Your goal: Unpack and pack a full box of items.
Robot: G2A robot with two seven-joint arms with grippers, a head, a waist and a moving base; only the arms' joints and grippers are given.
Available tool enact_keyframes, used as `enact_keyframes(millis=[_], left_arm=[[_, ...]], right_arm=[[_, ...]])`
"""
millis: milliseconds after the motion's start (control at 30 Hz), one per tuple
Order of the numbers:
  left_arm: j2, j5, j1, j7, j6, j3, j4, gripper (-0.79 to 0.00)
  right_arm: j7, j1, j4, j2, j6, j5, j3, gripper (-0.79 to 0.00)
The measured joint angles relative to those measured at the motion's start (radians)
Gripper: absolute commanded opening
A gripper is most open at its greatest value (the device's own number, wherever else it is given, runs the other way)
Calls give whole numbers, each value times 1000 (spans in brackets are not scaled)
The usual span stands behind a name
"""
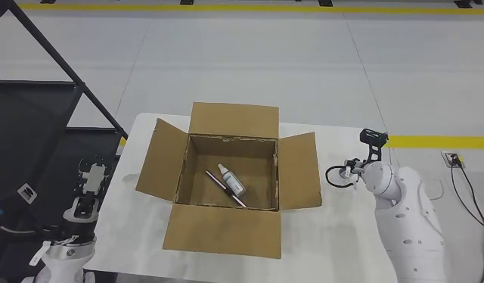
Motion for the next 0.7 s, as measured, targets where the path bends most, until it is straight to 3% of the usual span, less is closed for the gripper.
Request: enact_keyframes(millis=[233, 333, 533, 700], left_arm=[[0, 0, 0, 0, 0, 0, 0, 0], [0, 0, 0, 0, 0, 0, 0, 0], [0, 0, 0, 0, 0, 0, 0, 0], [0, 0, 0, 0, 0, 0, 0, 0]], right_arm=[[-159, -151, -376, -13, 120, -19, -54, -785], [-241, -213, -531, -18, 119, -8, -92, -785], [-395, -281, -698, -23, -35, 56, -170, -785], [-316, -209, -656, -25, -217, 86, -272, -785]])
